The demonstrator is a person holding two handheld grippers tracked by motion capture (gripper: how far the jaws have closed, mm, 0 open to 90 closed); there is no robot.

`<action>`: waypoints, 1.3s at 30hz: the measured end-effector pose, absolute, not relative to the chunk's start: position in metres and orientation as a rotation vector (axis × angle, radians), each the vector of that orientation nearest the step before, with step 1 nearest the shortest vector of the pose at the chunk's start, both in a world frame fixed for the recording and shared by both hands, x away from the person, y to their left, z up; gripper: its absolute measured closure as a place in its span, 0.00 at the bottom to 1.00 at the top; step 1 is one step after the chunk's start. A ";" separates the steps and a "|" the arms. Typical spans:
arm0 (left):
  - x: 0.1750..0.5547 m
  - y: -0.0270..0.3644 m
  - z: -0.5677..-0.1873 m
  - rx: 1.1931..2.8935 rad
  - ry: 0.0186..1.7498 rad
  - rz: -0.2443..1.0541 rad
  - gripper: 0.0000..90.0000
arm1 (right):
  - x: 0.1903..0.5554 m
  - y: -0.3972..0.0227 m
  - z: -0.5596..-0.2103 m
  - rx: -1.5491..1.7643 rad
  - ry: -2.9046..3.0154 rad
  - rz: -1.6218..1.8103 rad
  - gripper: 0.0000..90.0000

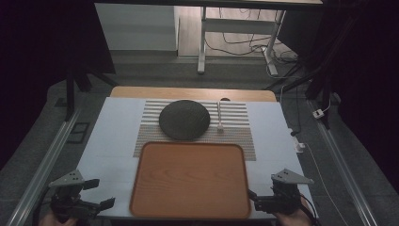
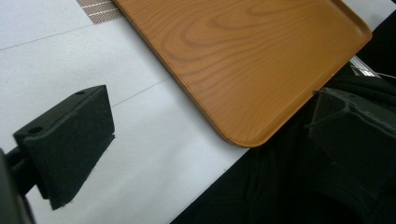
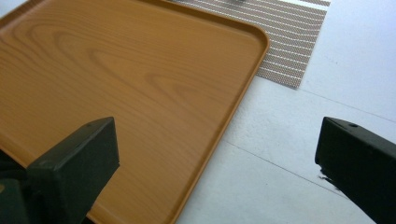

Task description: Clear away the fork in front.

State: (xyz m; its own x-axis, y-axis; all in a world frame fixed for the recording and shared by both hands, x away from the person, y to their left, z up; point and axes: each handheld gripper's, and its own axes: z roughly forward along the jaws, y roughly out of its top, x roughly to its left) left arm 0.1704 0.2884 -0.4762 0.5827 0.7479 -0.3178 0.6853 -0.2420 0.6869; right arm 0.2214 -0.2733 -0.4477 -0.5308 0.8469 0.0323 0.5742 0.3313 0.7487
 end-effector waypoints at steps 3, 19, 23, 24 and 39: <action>0.170 0.288 -0.476 1.974 1.145 0.100 0.00 | 0.221 -0.273 -0.448 1.257 2.243 1.024 0.00; 0.171 0.288 -0.476 1.985 1.138 0.100 0.00 | 0.223 -0.271 -0.449 1.253 2.273 1.011 0.00; 0.171 0.287 -0.476 1.991 1.137 0.100 0.00 | 0.223 -0.271 -0.449 1.252 2.278 1.009 0.00; 0.171 0.287 -0.476 1.991 1.137 0.100 0.00 | 0.223 -0.271 -0.449 1.251 2.278 1.010 0.00; 0.172 0.287 -0.476 1.995 1.144 0.094 0.00 | 0.221 -0.253 -0.450 1.119 2.343 0.926 0.00</action>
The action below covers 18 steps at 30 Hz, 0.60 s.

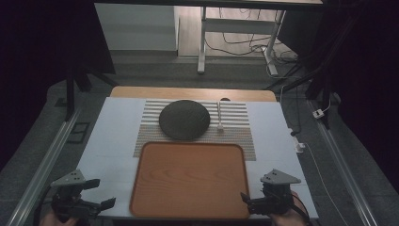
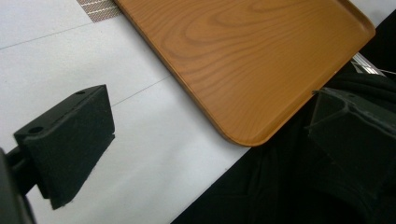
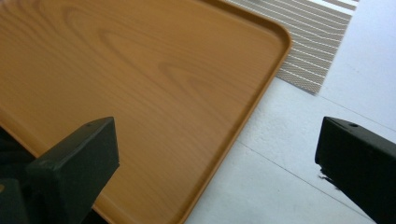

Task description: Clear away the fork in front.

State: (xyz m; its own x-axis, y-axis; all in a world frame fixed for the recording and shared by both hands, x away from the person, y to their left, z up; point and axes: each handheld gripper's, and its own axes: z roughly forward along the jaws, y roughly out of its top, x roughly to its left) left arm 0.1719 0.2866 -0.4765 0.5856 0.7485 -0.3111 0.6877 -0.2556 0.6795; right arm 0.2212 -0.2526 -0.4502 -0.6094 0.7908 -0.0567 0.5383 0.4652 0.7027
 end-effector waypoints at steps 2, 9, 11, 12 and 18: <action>0.172 0.287 -0.477 1.995 1.146 0.093 0.00 | 0.221 -0.249 -0.451 1.089 2.358 0.914 0.00; 0.172 0.287 -0.477 1.995 1.149 0.091 0.00 | 0.219 -0.238 -0.453 0.999 2.388 0.879 0.00; 0.172 0.287 -0.477 1.995 1.150 0.092 0.00 | 0.219 -0.234 -0.454 0.976 2.397 0.869 0.00; 0.172 0.287 -0.477 1.996 1.150 0.091 0.00 | 0.219 -0.231 -0.454 0.961 2.402 0.862 0.00; 0.173 0.286 -0.477 1.996 1.154 0.089 0.00 | 0.218 -0.220 -0.456 0.874 2.424 0.822 0.00</action>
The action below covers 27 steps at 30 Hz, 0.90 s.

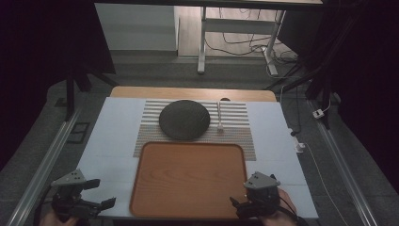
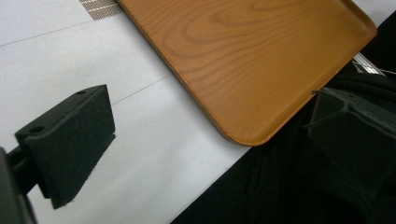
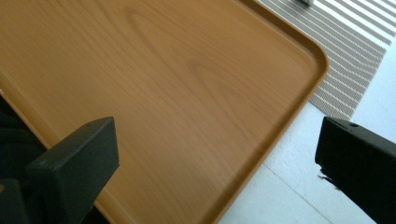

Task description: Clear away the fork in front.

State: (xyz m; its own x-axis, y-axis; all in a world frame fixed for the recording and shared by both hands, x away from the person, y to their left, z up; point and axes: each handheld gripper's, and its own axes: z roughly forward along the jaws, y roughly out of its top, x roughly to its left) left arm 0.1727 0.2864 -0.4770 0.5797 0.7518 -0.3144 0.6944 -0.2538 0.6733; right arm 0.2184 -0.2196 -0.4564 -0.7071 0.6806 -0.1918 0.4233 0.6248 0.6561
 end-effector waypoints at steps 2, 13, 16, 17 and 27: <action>0.173 0.286 -0.477 1.996 1.154 0.088 0.00 | 0.219 -0.215 -0.457 0.839 2.429 0.808 0.00; 0.173 0.286 -0.477 2.000 1.156 0.089 0.00 | 0.224 -0.190 -0.461 0.669 2.469 0.731 0.00; 0.173 0.286 -0.477 2.001 1.157 0.089 0.00 | 0.228 -0.184 -0.462 0.625 2.474 0.714 0.00; 0.173 0.286 -0.477 2.001 1.157 0.090 0.00 | 0.229 -0.182 -0.462 0.613 2.471 0.706 0.00; 0.173 0.285 -0.477 2.005 1.155 0.094 0.00 | 0.247 -0.164 -0.470 0.549 2.475 0.582 0.00</action>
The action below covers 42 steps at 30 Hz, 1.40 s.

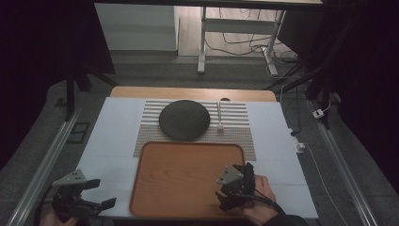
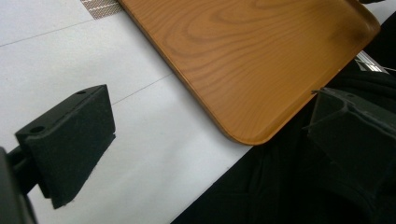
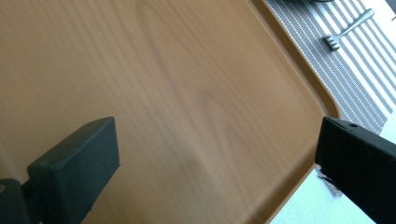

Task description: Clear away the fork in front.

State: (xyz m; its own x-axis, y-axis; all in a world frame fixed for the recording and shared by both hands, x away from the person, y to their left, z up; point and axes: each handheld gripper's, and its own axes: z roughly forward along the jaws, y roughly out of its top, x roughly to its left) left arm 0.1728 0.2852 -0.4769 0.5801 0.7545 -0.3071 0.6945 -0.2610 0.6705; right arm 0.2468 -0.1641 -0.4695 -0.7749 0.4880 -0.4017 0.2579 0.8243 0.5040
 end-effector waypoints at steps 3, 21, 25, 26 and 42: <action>0.173 0.285 -0.477 2.008 1.154 0.096 0.00 | 0.252 -0.160 -0.473 0.538 2.470 0.560 0.00; 0.173 0.283 -0.477 2.022 1.156 0.098 0.00 | 0.298 -0.143 -0.478 0.501 2.389 0.484 0.00; 0.173 0.283 -0.477 2.024 1.156 0.097 0.00 | 0.310 -0.144 -0.479 0.510 2.373 0.460 0.00; 0.173 0.283 -0.477 2.023 1.156 0.096 0.00 | 0.313 -0.144 -0.479 0.511 2.374 0.458 0.00; 0.174 0.284 -0.477 2.022 1.155 0.092 0.00 | 0.359 -0.144 -0.480 0.505 2.300 0.384 0.00</action>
State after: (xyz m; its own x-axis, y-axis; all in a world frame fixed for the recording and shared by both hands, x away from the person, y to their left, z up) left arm 0.1735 0.2837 -0.4773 0.5823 0.7550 -0.3015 0.6978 -0.2738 0.6620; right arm 0.3594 -0.1437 -0.4797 -0.6504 0.4629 -0.6023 0.2424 0.8779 0.4129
